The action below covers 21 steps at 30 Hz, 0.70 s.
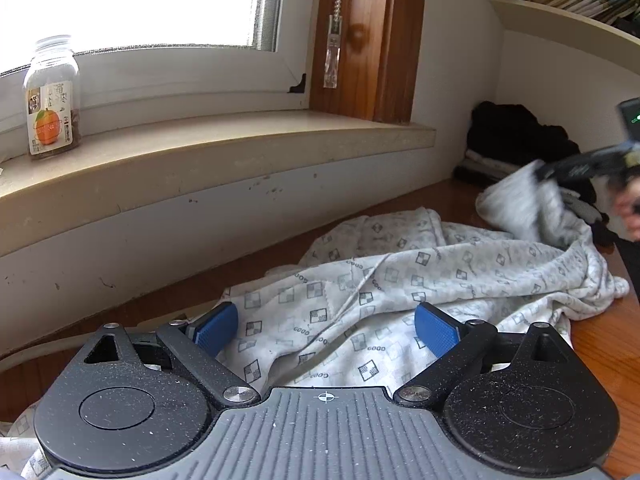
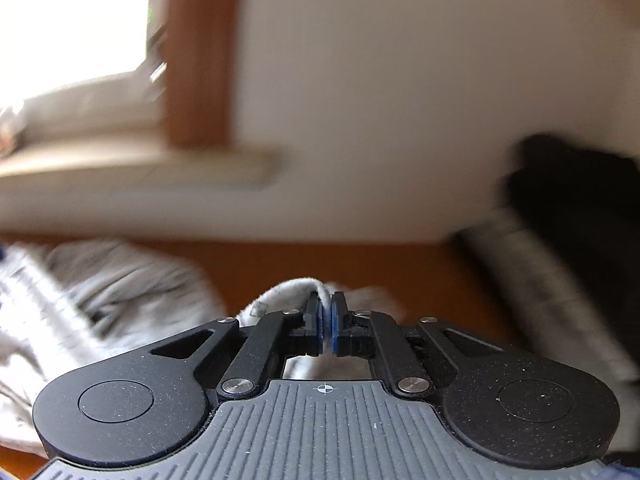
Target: Fold clothes
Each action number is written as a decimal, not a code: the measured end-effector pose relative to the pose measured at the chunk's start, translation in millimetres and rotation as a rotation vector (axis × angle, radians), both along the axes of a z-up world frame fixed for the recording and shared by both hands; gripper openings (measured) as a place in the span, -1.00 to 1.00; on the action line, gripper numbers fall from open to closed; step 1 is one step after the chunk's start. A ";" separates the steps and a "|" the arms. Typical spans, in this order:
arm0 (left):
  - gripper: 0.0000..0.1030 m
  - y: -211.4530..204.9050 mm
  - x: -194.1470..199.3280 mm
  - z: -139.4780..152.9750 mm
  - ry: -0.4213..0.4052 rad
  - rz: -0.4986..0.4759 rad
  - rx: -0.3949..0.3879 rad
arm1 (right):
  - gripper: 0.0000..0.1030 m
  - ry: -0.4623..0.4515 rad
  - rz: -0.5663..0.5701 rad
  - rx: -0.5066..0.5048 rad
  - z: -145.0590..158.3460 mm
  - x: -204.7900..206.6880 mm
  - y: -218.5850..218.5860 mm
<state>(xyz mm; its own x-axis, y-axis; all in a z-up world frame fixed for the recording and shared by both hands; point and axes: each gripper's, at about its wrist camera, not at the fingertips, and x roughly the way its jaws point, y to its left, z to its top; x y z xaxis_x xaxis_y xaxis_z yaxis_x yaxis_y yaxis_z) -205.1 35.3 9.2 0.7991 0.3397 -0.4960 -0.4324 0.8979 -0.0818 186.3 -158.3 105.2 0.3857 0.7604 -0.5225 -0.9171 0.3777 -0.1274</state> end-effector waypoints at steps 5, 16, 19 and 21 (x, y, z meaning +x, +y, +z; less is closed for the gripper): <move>0.88 0.7 0.8 -0.4 0.003 0.000 -0.003 | -0.90 -0.087 -0.206 0.029 43.8 41.1 -84.1; 0.90 2.9 1.6 -1.4 0.010 0.001 -0.011 | -0.46 0.052 -0.235 -0.028 28.8 68.1 -136.8; 0.91 2.2 2.5 -1.7 0.014 0.000 -0.006 | -0.20 0.074 -0.159 -0.028 28.5 54.5 -114.8; 0.92 1.7 3.2 -1.8 0.018 0.000 -0.002 | -0.18 0.071 -0.115 -0.035 28.7 42.0 -99.8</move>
